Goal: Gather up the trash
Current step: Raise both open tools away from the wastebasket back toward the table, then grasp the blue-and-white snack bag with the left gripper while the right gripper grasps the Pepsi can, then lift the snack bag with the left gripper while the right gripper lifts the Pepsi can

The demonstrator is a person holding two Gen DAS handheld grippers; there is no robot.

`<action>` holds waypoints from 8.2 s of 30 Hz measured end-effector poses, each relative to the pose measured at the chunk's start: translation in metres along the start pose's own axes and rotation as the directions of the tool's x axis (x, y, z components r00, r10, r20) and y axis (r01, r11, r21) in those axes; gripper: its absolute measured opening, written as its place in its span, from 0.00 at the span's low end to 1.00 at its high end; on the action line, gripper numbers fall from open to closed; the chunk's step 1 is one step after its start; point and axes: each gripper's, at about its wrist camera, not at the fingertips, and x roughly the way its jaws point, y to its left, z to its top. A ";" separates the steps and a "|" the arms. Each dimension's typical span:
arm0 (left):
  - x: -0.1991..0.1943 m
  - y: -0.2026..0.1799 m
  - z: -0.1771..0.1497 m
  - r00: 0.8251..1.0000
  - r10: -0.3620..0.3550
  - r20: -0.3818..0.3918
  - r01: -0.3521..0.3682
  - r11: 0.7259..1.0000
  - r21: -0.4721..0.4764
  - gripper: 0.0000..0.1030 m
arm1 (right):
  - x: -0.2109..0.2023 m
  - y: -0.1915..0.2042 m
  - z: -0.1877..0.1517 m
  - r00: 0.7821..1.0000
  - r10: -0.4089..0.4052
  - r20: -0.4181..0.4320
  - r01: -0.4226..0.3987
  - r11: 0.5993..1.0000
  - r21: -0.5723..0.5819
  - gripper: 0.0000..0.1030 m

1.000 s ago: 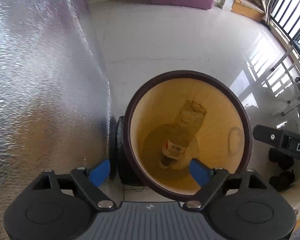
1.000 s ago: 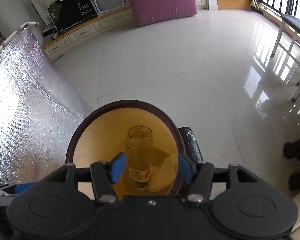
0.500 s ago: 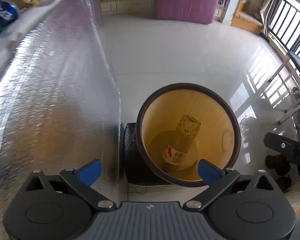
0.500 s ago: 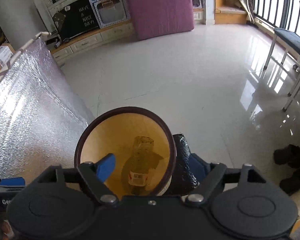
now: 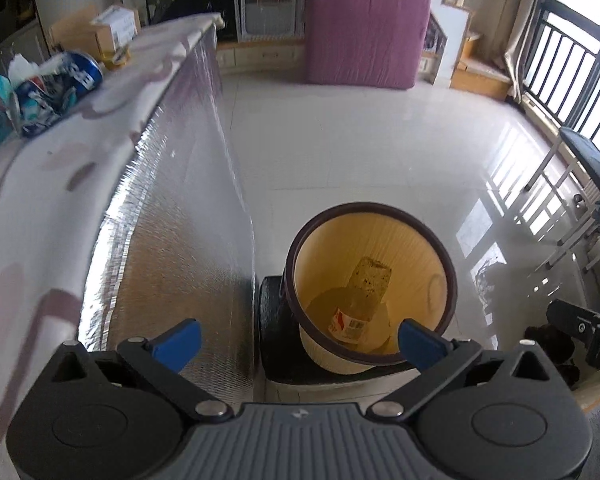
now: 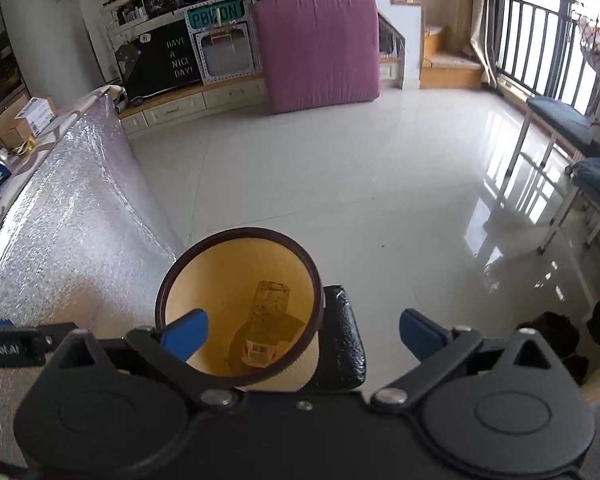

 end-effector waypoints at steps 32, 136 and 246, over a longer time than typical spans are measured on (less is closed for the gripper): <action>-0.147 0.037 -0.061 0.934 -0.077 0.348 0.058 0.996 0.064 1.00 | -0.141 0.021 -0.051 0.952 0.068 0.298 -0.047 0.996 -0.077 1.00; -0.113 0.295 0.001 0.988 -0.109 0.113 0.128 0.975 -0.179 0.07 | -0.057 0.328 0.019 0.855 0.518 0.018 -0.456 0.769 -0.449 0.23; -0.176 0.292 -0.082 0.918 0.142 0.370 0.076 0.853 -0.517 0.05 | -0.134 0.324 -0.055 0.786 0.596 0.163 -0.284 0.583 -0.761 0.54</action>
